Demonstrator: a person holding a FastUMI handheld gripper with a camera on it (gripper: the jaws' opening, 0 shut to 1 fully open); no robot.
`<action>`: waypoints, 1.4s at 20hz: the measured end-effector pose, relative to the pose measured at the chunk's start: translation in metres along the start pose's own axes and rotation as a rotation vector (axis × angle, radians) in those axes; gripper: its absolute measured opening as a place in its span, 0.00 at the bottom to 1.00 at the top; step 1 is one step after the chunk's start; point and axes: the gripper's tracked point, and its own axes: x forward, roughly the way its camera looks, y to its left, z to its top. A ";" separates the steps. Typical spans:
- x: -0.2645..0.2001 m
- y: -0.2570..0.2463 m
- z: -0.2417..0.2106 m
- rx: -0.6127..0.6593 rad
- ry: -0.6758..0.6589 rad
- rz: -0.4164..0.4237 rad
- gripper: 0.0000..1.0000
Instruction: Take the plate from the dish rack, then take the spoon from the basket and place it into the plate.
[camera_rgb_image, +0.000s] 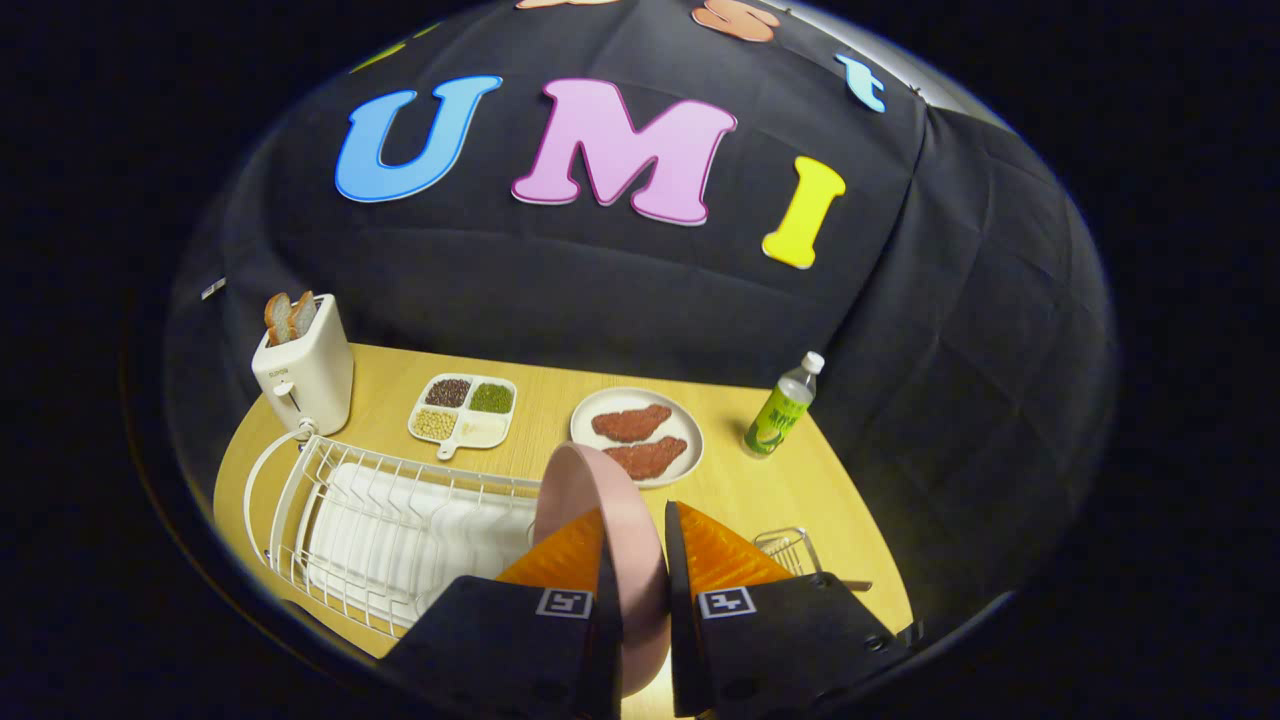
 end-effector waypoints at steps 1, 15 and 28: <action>-0.003 0.003 0.002 0.014 -0.002 0.018 0.21; -0.110 -0.024 -0.090 0.332 0.172 0.425 0.19; -0.099 0.000 -0.238 0.450 0.335 0.509 0.20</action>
